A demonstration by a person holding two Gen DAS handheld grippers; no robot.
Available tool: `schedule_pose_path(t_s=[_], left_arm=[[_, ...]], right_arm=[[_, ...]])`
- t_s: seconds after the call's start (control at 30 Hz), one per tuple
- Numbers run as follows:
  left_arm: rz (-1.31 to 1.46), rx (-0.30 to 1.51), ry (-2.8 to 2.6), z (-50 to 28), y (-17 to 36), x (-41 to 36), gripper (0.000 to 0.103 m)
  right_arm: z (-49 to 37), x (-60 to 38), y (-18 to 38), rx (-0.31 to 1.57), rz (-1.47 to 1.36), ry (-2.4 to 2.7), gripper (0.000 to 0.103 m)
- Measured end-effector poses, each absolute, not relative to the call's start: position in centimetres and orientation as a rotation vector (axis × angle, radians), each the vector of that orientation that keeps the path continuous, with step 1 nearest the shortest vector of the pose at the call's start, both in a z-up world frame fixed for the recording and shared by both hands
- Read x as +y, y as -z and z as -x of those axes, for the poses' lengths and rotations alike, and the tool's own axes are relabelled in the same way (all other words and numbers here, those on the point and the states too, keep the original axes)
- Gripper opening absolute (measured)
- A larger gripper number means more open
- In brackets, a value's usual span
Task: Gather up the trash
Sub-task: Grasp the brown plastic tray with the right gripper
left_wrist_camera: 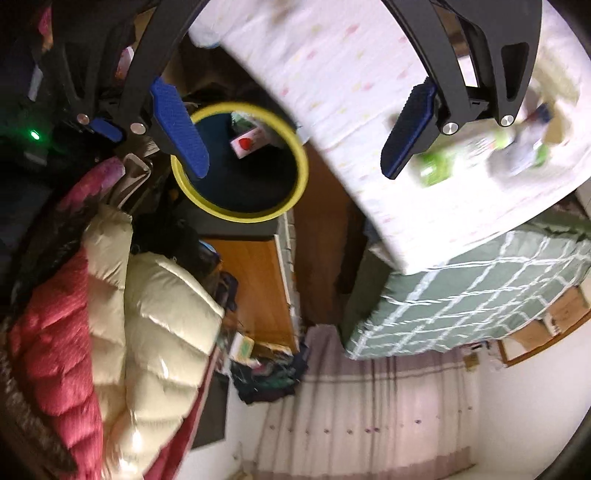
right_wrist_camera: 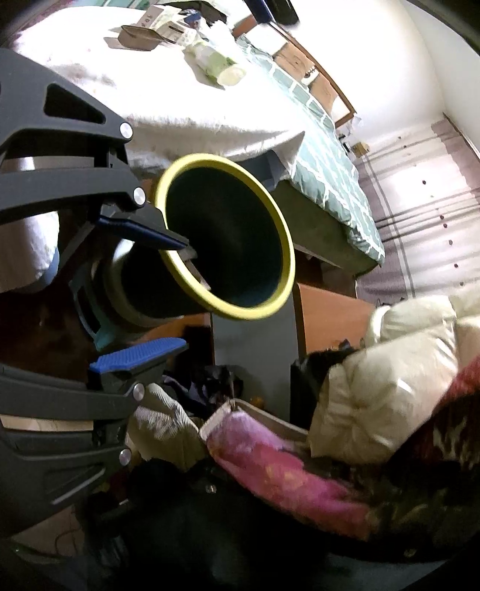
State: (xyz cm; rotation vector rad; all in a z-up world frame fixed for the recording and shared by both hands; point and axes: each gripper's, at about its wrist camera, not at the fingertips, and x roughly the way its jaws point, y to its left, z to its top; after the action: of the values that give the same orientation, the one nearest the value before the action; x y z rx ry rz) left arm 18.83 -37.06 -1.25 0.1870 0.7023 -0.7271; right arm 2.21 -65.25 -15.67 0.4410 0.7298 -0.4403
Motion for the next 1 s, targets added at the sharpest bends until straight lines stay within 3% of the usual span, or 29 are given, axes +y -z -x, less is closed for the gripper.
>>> schedule_pose_path(t_s=[0.53,0.8,1.0], left_arm=[[-0.075,0.666,0.286,-13.3,1.6,-10.8,0.096],[-0.016,0.665,0.174,-11.7,2.8,-3.5,0.096],[0.009,0.662,0.178,-11.1,3.3,-1.6,0.097]], right_arm=[[-8.3,-53.2,13.7,0.773,-0.310,0.192,0.049],[-12.1,-42.9,11.8,0.779,-0.229,-0.015,0.050],[-14.6,-37.3,10.7,0.772,-0.204,-0.112,0.065]])
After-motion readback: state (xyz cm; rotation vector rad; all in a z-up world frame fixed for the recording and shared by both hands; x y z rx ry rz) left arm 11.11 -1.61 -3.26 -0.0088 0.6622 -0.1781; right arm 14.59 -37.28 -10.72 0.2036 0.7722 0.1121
